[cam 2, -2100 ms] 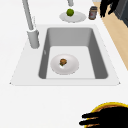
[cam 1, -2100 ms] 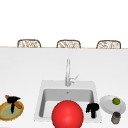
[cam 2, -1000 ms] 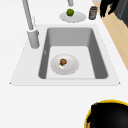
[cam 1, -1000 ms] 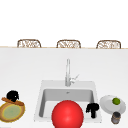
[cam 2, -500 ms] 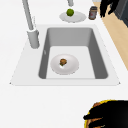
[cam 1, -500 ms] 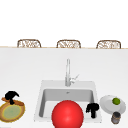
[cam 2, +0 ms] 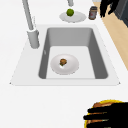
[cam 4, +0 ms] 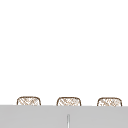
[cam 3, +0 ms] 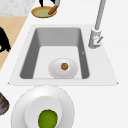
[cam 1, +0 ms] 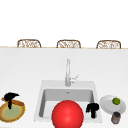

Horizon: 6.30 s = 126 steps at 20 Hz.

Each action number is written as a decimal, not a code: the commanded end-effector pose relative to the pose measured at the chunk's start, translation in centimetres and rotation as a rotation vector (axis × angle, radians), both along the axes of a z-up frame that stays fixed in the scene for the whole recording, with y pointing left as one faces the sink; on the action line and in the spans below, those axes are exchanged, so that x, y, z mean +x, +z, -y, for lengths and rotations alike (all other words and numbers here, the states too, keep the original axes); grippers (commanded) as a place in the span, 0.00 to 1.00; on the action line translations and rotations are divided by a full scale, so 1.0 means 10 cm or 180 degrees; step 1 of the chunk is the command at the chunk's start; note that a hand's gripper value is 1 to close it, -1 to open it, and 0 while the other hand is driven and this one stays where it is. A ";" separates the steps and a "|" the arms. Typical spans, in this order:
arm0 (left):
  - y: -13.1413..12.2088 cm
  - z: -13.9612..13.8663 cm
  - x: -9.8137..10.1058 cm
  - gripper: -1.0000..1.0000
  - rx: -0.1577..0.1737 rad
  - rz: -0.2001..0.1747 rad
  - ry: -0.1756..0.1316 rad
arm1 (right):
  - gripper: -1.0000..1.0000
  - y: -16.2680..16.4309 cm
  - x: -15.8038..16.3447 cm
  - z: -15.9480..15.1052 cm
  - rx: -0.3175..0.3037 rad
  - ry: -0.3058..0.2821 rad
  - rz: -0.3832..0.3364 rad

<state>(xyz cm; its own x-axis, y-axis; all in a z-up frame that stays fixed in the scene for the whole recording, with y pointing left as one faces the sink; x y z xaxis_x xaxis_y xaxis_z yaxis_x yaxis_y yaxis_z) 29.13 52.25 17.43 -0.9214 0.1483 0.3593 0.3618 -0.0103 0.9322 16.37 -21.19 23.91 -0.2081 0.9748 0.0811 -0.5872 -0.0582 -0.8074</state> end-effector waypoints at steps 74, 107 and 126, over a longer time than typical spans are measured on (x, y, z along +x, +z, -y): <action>-0.62 -0.70 0.60 0.00 0.0052 -0.0233 -0.0082 | 0.50 0.00 0.00 0.00 0.0000 0.0000 0.0000; -0.36 -0.64 0.85 1.00 0.0013 -0.1083 0.0238 | 0.50 0.00 0.00 0.00 0.0000 0.0000 0.0000; 0.16 -0.50 1.22 1.00 -0.0084 -0.1641 0.0256 | 0.50 0.00 0.00 0.00 0.0000 0.0000 0.0000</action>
<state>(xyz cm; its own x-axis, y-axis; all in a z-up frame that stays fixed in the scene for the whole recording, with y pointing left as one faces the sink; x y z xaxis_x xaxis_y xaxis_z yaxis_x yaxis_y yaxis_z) 40.97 57.20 18.28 -0.6344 0.0891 0.7679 0.7723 0.0310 0.6344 16.37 -21.19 23.91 -0.2081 0.9748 0.0811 -0.5872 -0.0582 -0.8074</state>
